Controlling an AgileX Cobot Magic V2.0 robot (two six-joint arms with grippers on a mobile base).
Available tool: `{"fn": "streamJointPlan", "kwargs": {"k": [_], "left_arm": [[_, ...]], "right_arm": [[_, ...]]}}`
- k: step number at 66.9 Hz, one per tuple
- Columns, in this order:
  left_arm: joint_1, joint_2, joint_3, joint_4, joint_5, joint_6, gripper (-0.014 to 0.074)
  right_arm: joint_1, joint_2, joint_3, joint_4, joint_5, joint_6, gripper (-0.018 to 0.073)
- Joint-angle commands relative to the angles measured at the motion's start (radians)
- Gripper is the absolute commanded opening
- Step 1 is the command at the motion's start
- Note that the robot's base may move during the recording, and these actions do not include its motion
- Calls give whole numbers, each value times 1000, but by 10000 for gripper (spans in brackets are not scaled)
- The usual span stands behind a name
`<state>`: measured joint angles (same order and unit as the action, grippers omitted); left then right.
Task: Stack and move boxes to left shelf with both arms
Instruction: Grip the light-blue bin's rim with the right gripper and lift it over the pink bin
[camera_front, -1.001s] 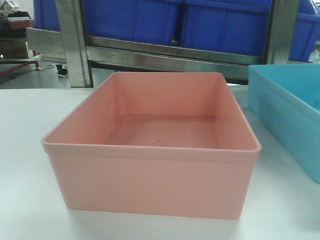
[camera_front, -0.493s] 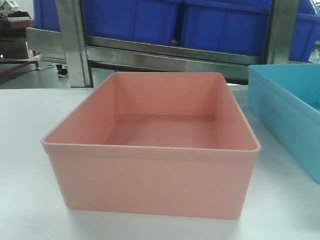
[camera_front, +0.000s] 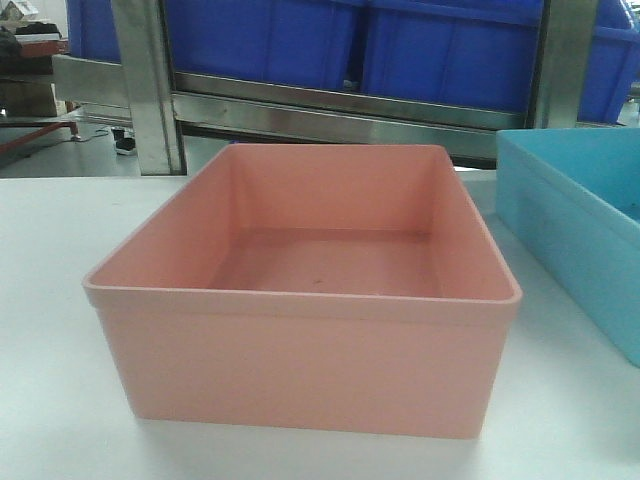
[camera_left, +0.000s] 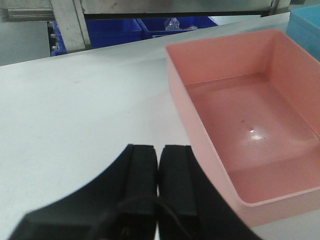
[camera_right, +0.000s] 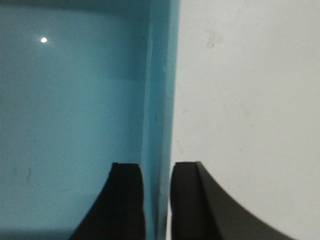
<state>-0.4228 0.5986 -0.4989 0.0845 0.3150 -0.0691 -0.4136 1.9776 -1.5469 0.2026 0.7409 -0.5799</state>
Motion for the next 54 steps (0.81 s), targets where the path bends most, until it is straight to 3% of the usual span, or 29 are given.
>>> {"fn": "streamJointPlan", "kwargs": {"k": [1,25,40,54], "left_arm": [[-6,-1,-28,3,-89,2,-9],[-6,-1,-28,3,-89,2,-9],[-6,-1,-28,3,-89,2,-9],[-6,-1,-28,3,-89,2,-9]], "right_arm": [[-5,-54,-36,2,-40,-9,51],[-5,-78,-36,3,-7,96,55],[-5,-148,-41,4,-5,107,55],[-5,-210,-57,70,22,107,55]]}}
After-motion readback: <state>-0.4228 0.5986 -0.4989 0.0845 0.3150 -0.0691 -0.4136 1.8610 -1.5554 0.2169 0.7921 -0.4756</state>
